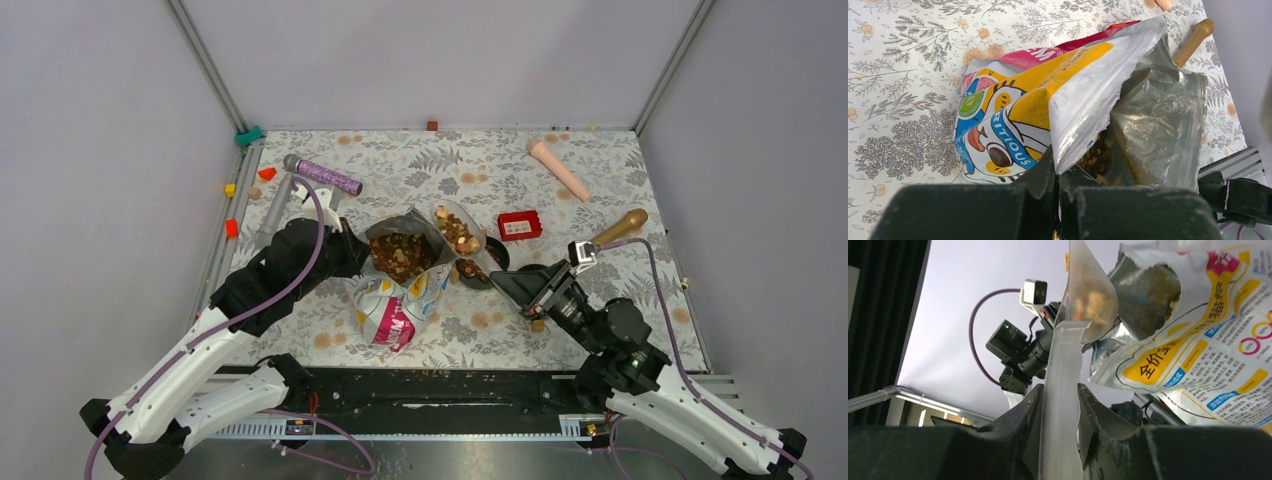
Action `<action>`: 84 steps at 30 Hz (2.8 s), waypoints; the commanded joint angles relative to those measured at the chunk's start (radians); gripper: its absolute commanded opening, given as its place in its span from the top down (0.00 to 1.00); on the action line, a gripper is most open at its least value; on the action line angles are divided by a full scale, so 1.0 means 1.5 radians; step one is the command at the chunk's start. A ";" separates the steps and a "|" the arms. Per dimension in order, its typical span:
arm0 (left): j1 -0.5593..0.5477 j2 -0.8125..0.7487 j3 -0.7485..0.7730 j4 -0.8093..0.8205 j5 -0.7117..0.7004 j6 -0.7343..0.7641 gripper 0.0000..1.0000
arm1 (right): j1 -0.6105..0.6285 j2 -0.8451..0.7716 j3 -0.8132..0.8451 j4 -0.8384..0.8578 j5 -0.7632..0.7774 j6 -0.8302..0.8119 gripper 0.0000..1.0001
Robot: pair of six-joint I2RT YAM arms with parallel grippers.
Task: Serve the pet food
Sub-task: Collect the pet food from the pet food bag, then pour the pet food into the pet food bowl.
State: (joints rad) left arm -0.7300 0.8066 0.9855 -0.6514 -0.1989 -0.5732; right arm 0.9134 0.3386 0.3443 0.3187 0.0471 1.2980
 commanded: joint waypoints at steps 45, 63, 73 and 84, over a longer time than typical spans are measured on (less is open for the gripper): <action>0.000 0.002 0.008 0.074 0.040 -0.002 1.00 | -0.033 0.071 0.045 -0.432 0.220 -0.065 1.00; 0.000 -0.003 0.008 0.074 0.039 -0.002 1.00 | -0.064 0.217 0.173 -0.496 0.161 -0.141 1.00; 0.000 -0.001 0.009 0.073 0.041 -0.002 1.00 | -0.072 0.279 0.249 -0.558 0.158 -0.208 1.00; 0.001 -0.005 0.009 0.073 0.039 -0.001 1.00 | -0.097 0.337 0.298 -0.577 0.129 -0.249 1.00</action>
State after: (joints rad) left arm -0.7300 0.8135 0.9806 -0.6353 -0.1867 -0.5728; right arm 0.7891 0.8326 0.7372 -0.5419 0.2573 0.9623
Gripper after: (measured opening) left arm 0.009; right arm 0.333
